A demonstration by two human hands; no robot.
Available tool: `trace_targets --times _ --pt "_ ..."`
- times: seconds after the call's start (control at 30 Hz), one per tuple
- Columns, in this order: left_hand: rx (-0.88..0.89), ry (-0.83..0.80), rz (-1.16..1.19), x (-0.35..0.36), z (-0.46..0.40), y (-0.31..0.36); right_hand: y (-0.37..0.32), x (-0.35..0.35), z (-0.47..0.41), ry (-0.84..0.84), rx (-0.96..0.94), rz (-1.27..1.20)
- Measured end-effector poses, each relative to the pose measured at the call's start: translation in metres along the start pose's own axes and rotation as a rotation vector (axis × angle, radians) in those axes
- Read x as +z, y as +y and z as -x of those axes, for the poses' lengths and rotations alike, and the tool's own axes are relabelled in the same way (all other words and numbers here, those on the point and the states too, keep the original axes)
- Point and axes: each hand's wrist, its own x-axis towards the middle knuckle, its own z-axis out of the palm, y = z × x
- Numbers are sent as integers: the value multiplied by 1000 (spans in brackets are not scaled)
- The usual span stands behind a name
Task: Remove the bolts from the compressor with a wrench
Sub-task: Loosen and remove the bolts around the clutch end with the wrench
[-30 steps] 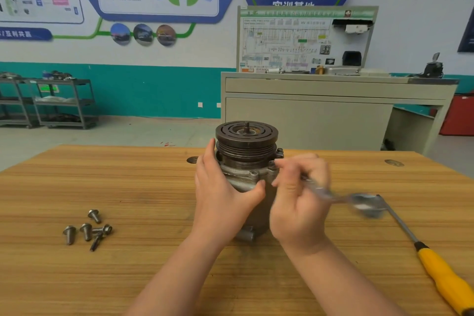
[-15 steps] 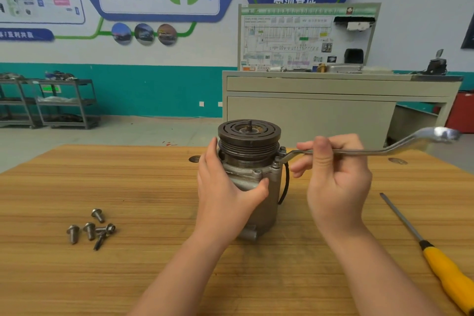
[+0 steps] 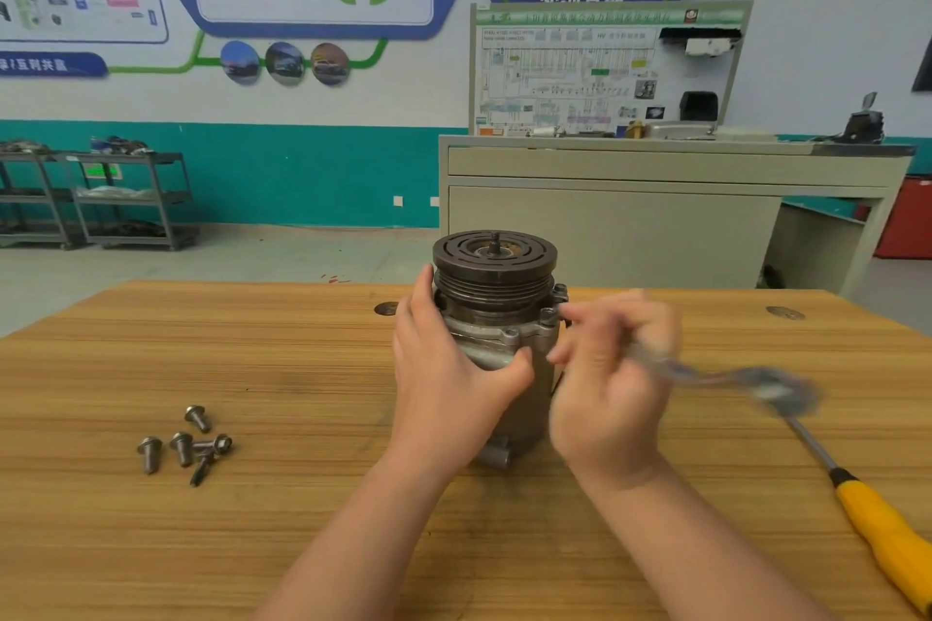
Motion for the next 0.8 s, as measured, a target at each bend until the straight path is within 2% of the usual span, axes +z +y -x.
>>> trace_targets --times 0.07,0.1,0.13,0.17,0.23,0.37,0.53,0.67,0.8 --pt "3 13 -12 1 0 0 7 -3 -13 250 384 -247" --pt "3 12 -9 1 -1 0 13 -7 -22 319 581 -361" --pt "4 9 -4 1 -1 0 20 -12 -30 335 734 -466" --pt "4 4 2 1 -1 0 26 -17 -37 325 807 -534" --pt "5 -8 7 1 -1 -1 29 -27 -48 292 706 -493" --pt "6 -7 -5 1 -1 -1 15 -30 -44 102 273 -218" --pt "11 -11 -13 -1 -1 0 5 -20 -25 -74 73 -50" --pt "14 -21 -10 -2 0 1 9 -19 -17 -138 -2 87" --pt "10 -18 -18 -3 -1 1 7 -12 -10 -177 -101 105"
